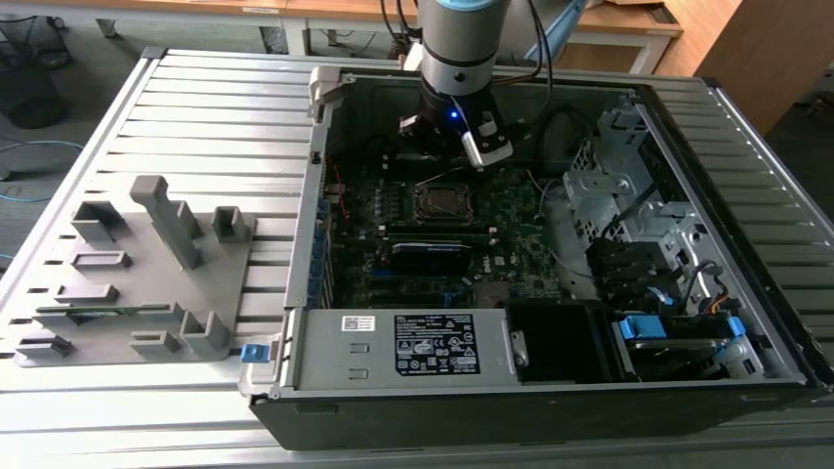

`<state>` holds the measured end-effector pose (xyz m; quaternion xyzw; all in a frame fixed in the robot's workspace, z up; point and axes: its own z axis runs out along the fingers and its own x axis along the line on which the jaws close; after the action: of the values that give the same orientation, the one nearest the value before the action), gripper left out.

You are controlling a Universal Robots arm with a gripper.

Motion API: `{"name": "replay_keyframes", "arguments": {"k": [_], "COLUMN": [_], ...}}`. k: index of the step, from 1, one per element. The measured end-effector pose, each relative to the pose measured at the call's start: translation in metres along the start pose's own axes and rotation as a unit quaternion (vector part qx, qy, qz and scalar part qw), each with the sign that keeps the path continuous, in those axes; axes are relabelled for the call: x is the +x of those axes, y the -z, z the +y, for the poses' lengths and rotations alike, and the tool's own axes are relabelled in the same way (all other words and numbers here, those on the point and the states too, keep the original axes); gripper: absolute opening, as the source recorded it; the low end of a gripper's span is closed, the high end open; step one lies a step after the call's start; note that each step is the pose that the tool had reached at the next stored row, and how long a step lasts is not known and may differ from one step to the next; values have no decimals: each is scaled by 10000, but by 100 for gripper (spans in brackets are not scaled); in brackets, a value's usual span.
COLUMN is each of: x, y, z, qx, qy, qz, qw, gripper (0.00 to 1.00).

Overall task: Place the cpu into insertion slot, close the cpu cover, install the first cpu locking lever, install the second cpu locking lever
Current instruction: 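Install the first cpu locking lever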

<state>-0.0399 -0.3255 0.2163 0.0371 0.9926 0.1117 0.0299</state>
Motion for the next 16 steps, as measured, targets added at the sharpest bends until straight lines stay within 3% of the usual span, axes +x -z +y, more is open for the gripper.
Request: {"name": "replay_keyframes", "arguments": {"k": [16], "x": [-17], "y": [-51], "z": [-10], "qx": [1], "qy": [0], "qz": [0], "qw": [10000], "gripper": [11]}}
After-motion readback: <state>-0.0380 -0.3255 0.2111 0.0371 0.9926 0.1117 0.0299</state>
